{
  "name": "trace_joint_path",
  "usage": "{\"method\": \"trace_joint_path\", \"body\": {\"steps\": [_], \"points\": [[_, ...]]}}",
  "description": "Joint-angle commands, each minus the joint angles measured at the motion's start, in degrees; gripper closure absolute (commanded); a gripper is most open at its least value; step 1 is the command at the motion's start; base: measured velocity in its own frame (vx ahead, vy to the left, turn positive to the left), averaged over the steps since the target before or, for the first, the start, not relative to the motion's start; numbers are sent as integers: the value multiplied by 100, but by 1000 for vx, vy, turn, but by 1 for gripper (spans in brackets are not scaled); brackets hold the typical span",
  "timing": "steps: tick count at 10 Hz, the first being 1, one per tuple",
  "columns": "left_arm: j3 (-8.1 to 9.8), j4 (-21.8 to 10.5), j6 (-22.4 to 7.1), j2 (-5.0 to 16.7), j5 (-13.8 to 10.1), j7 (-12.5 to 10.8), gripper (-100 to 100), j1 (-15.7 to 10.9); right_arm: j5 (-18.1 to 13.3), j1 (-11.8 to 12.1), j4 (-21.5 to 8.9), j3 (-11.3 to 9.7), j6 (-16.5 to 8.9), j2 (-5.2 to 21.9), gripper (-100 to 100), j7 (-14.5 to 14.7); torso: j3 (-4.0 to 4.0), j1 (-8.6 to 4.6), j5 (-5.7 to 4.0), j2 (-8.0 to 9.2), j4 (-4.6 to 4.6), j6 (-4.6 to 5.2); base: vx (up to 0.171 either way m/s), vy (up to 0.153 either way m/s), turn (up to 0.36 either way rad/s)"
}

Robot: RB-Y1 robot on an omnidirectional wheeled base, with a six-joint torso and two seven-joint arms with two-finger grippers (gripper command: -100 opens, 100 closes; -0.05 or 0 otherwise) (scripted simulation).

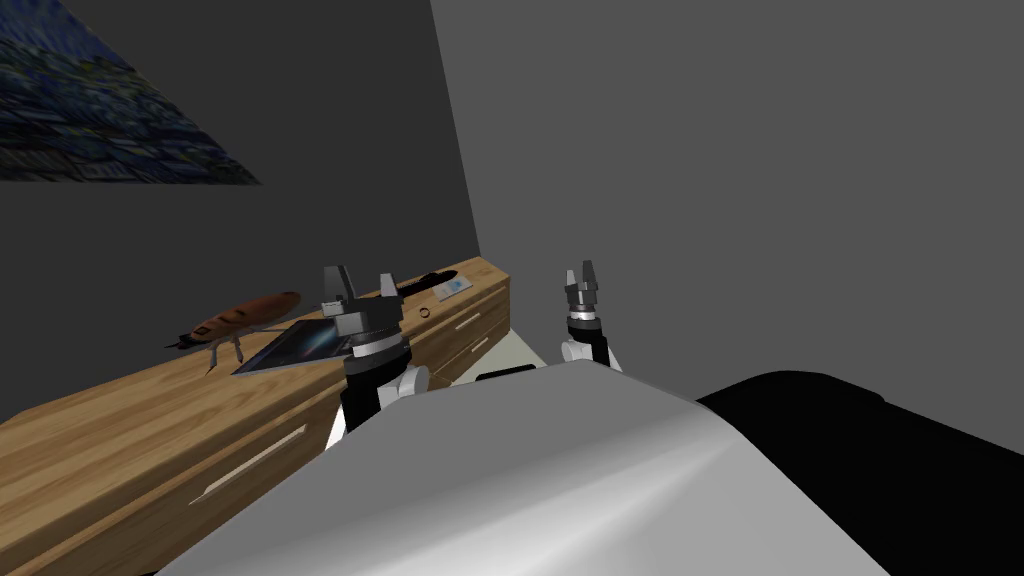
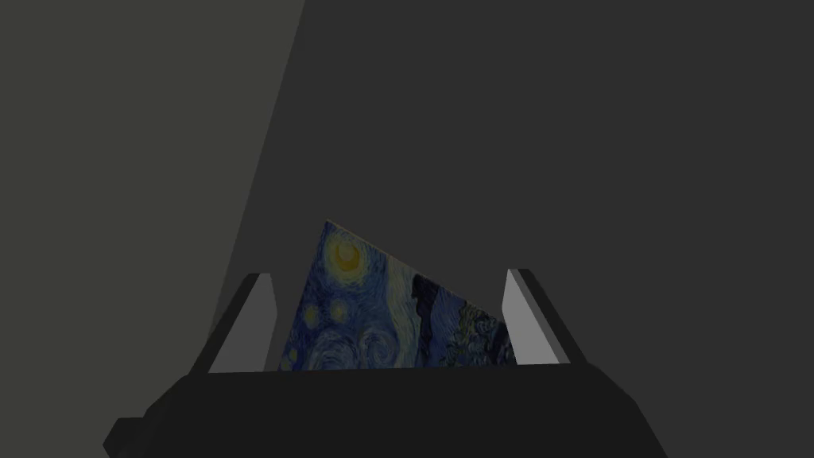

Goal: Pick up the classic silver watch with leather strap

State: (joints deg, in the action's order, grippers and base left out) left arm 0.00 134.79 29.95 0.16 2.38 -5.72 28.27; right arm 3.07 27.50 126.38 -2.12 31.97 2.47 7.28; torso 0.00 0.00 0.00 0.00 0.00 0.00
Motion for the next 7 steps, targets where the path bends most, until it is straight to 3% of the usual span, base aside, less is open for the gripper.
{"method": "trace_joint_path", "body": {"steps": [1, 7], "points": [[29, -27, -59, 158, -44, -43, -100, -38, 0, 0, 0, 0, 0, 0, 0, 0, 0, 0, 0, 0, 0, 0, 5, -3, 8], [297, -310, -671, 769, -494, -484, -100, -443, 0, 0, 0, 0, 0, 0, 0, 0, -8, -10, -2, -14, -3, 0, 24, -23, 13]]}}
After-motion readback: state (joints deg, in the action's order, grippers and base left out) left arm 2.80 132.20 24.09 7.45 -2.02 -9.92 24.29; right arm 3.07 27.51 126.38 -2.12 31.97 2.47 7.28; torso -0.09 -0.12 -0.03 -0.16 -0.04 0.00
